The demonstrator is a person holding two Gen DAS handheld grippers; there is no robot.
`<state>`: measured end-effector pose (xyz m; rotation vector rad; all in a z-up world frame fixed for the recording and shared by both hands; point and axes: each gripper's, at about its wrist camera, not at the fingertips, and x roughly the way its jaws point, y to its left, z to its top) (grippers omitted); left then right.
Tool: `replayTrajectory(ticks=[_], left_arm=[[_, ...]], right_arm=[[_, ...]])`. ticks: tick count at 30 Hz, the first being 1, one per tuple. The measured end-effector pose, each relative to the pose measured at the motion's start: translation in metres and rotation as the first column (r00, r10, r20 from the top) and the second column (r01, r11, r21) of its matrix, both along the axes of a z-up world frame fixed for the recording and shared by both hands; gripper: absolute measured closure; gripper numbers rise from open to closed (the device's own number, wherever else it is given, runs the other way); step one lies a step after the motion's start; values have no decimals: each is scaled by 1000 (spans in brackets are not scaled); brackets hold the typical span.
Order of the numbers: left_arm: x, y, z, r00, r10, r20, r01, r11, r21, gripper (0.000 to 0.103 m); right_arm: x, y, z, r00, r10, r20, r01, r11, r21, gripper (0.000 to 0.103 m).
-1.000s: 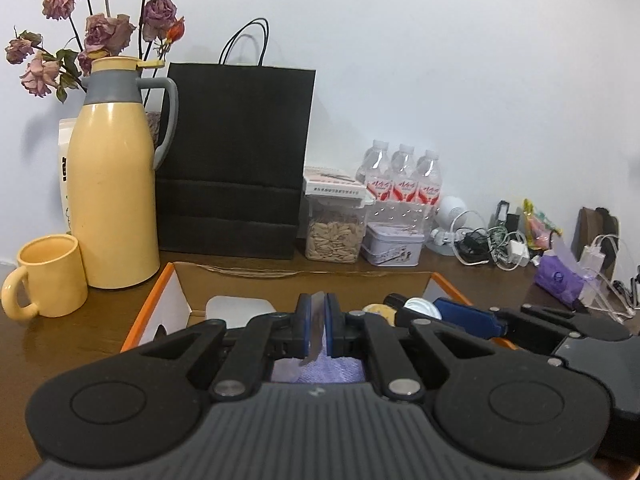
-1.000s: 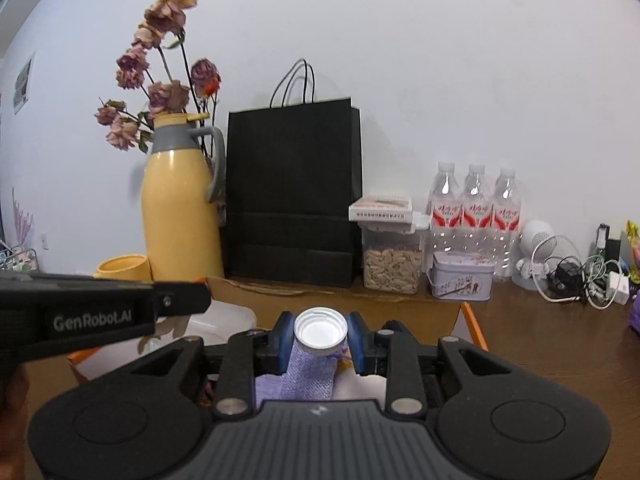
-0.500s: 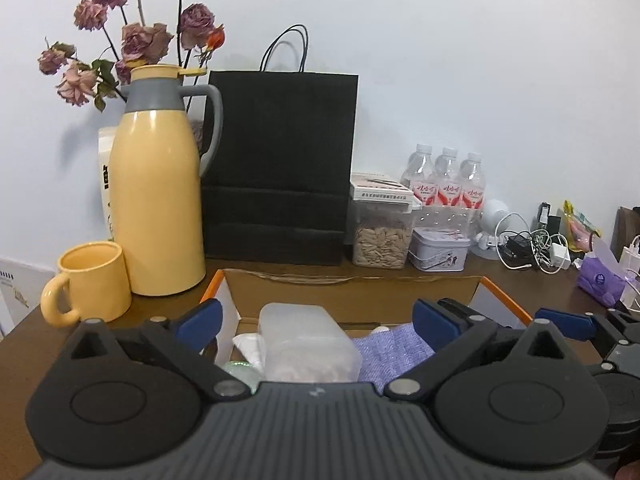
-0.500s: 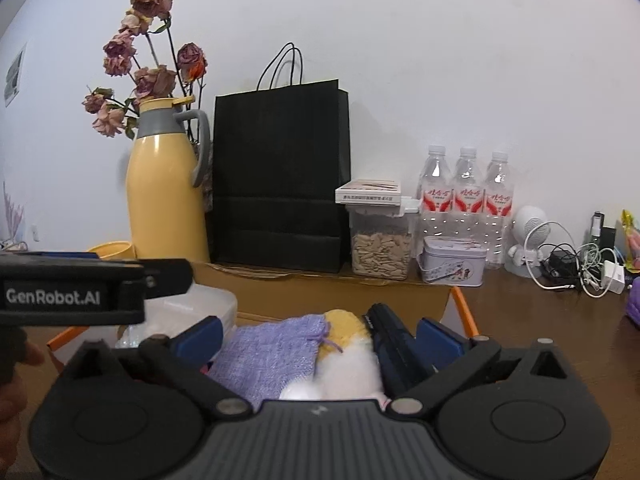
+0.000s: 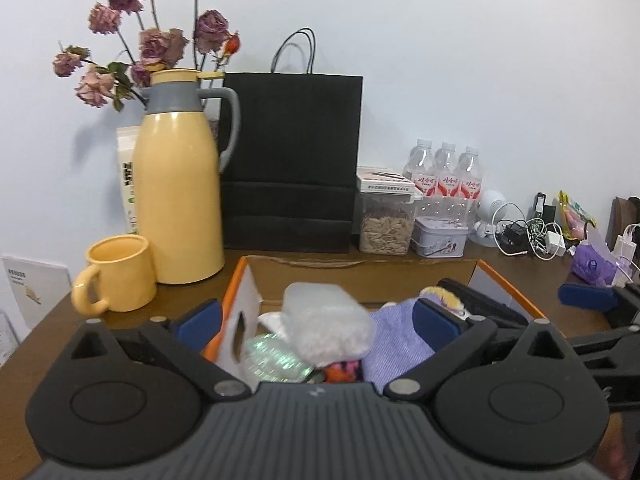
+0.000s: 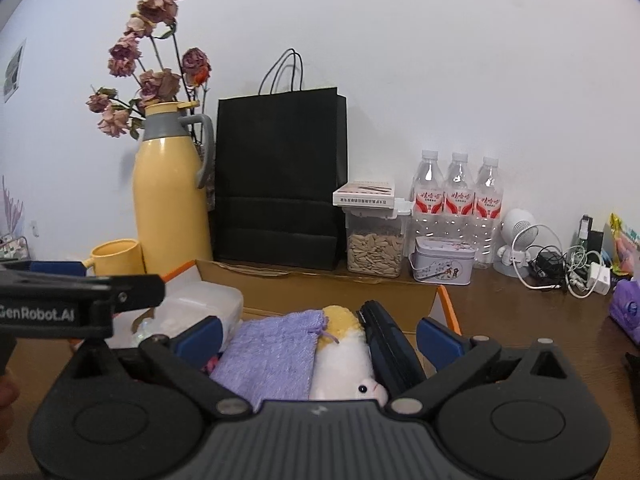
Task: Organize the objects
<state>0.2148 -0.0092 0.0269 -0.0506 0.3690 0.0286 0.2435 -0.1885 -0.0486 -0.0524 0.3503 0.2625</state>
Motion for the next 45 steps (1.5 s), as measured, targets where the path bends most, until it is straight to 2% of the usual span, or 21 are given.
replayTrajectory(ticks=[11, 20, 28, 45], left_arm=[[-74, 9, 3, 998, 14, -56, -13, 1000, 19, 0], [-118, 9, -10, 993, 11, -119, -10, 1000, 13, 0], [-129, 9, -17, 990, 12, -143, -10, 1000, 10, 0], [-129, 9, -18, 989, 13, -147, -12, 1000, 5, 0]], right_arm=[[-69, -13, 11, 998, -6, -63, 8, 1000, 23, 0], [-115, -19, 6, 992, -8, -125, 11, 1000, 21, 0], [-126, -20, -1, 986, -11, -167, 15, 1000, 26, 0], [-126, -17, -3, 985, -7, -175, 11, 1000, 22, 0]])
